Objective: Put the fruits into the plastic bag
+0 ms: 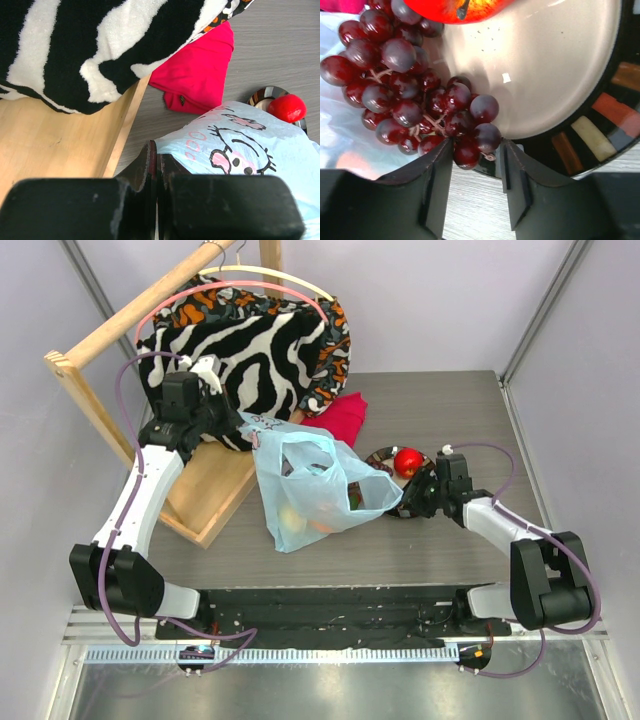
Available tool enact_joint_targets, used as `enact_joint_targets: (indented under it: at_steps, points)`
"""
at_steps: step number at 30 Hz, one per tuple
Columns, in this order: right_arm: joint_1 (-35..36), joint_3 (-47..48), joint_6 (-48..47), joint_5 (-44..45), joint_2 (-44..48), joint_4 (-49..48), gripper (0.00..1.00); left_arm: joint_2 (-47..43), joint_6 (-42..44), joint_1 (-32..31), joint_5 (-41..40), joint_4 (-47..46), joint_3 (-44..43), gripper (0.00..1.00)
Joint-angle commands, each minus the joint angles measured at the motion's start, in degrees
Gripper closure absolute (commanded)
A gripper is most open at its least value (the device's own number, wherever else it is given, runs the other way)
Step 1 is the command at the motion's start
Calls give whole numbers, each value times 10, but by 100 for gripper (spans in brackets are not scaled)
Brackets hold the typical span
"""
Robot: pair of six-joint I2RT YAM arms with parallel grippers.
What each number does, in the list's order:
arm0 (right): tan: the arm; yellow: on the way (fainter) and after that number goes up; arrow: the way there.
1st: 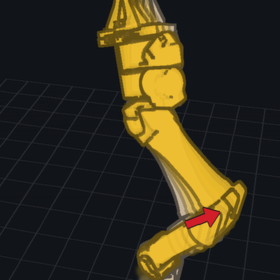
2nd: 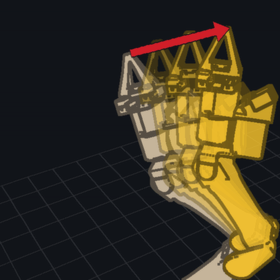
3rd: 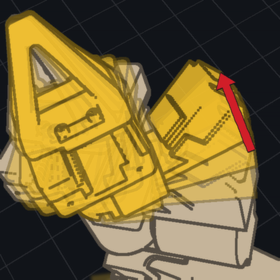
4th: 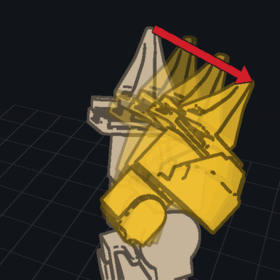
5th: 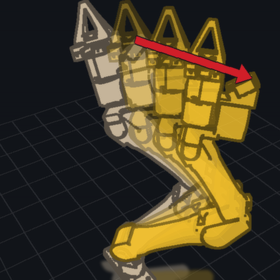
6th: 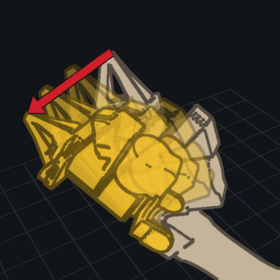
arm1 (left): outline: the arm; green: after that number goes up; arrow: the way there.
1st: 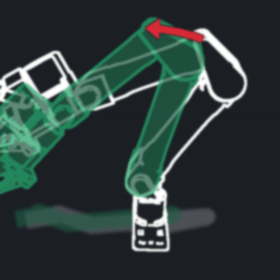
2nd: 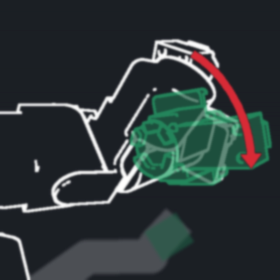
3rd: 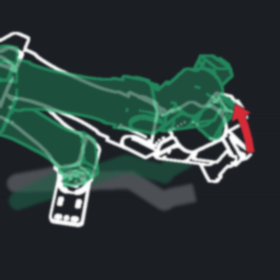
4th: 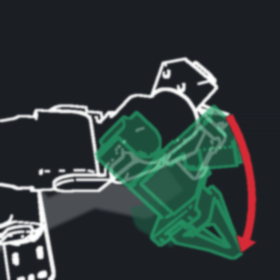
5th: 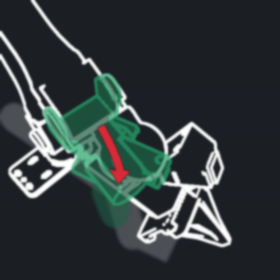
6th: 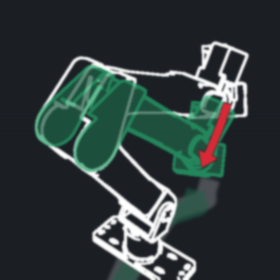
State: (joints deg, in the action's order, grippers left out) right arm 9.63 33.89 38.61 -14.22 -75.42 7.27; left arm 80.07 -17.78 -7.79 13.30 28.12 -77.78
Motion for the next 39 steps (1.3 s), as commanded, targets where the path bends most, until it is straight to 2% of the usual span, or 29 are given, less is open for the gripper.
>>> enact_joint_targets:
  at_steps: [1, 7, 11, 15, 24, 28, 33, 39]
  points:
    - [1, -1, 15, -5, -3, -46, 55, -16, -1, 3, 9, -17, -21, 100]
    - [1, -2, 16, 3, 11, -44, 66, -17, -1, 3, 9, -17, -20, 100]
    - [0, -1, 12, 7, 26, -35, 79, -18, -1, 3, 9, -16, -21, 100]
    - [0, -1, 13, 7, 40, -30, 86, -19, -1, 3, 9, -15, -21, 100]
    - [1, 8, 0, -12, 106, -36, 92, -23, 0, 3, 9, -15, -21, 100]
    - [1, 13, -24, -11, 138, -33, 99, -24, 0, 3, 8, -15, -21, 100]
    - [1, 22, -49, -5, 184, -19, 99, -25, 0, 3, 7, -16, -22, 100]
    - [0, 57, -123, 35, 235, 28, 99, -25, 0, 3, 9, -15, -21, 100]
